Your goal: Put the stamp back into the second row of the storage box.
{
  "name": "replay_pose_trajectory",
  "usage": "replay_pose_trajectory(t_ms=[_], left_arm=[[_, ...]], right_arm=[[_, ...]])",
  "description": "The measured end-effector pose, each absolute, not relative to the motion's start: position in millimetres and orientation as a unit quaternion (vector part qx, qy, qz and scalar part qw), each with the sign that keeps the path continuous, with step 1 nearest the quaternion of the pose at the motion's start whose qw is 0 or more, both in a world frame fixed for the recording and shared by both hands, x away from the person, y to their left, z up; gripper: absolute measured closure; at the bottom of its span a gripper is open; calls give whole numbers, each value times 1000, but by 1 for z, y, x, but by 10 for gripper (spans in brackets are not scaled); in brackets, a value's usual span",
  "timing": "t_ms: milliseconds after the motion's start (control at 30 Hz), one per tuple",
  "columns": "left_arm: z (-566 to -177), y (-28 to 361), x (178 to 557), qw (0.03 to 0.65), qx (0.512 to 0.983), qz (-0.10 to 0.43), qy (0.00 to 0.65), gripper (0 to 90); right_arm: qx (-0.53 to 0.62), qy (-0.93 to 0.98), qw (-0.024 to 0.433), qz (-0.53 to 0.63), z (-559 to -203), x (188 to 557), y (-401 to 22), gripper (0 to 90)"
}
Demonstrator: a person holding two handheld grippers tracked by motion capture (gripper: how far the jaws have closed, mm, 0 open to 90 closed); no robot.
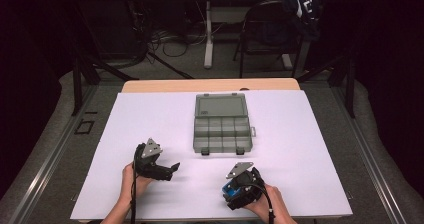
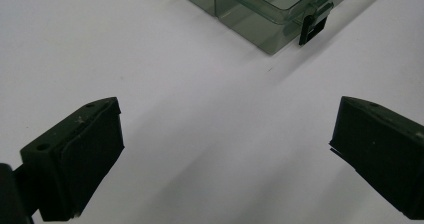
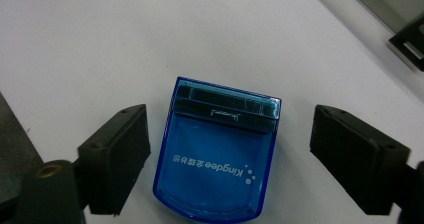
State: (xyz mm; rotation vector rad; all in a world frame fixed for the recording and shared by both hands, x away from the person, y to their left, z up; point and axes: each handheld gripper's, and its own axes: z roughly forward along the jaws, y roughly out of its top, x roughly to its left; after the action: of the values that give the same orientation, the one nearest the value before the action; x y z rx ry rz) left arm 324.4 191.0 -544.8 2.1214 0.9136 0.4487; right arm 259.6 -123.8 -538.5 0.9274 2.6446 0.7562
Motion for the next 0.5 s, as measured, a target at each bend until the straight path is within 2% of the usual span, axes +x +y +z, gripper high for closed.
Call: replay_pose_trajectory(t_ms=[500], left_arm=[[-545,192,325,384,833,174,357,0]], right_arm=[[311,908,117,254,-540,258,-122,332]])
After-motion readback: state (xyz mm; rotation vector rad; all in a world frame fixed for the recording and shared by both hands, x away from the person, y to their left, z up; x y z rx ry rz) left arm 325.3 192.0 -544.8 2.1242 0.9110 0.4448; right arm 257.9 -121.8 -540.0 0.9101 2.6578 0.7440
